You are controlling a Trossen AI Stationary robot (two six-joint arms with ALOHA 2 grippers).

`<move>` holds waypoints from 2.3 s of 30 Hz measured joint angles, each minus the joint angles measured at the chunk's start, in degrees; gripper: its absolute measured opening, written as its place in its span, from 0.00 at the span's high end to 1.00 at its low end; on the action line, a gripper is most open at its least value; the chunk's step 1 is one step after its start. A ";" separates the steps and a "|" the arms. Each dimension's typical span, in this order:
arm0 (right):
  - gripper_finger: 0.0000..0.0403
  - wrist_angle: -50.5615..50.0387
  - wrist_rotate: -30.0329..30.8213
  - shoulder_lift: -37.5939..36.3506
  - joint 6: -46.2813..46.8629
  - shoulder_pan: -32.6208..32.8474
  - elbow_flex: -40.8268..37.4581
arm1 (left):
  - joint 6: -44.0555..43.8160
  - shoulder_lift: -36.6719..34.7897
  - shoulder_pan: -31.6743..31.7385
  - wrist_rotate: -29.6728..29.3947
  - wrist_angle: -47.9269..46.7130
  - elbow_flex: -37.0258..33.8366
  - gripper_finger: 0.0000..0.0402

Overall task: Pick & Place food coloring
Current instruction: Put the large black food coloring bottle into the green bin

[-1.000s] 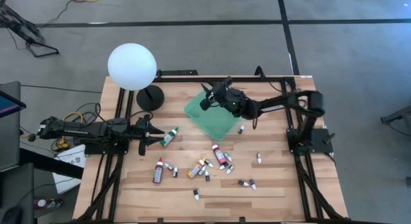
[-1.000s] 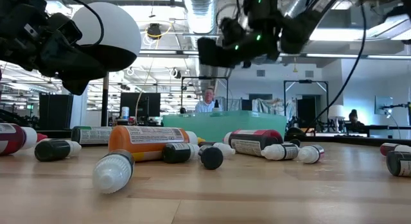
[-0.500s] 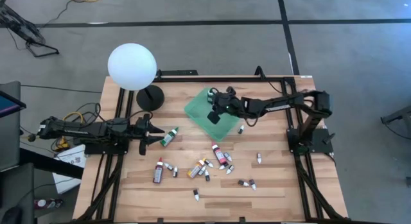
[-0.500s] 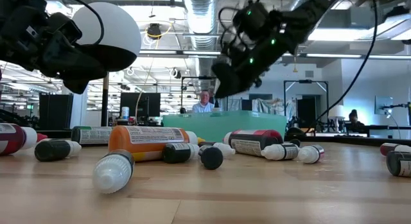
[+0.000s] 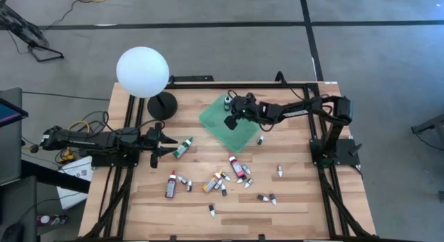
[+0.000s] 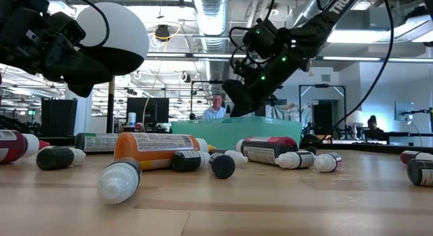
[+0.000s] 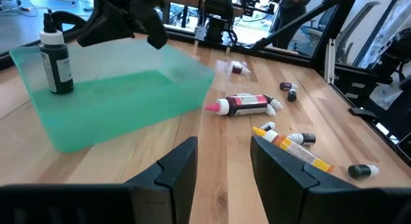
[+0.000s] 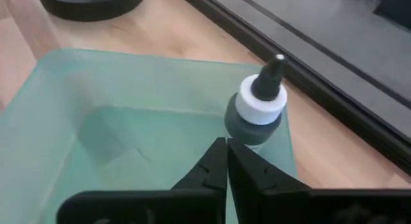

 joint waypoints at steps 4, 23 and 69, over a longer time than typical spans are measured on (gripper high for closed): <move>0.99 -0.18 -1.94 0.00 1.59 -0.95 0.00 | 0.72 0.00 0.00 0.02 0.00 -0.02 0.66; 1.00 -0.21 -6.90 0.19 3.26 -3.50 0.00 | 0.98 0.00 0.00 0.04 -0.02 -0.01 0.66; 1.00 -3.67 -3.80 7.06 8.57 -3.77 5.49 | 0.70 -0.01 0.00 0.61 -0.09 -0.01 0.66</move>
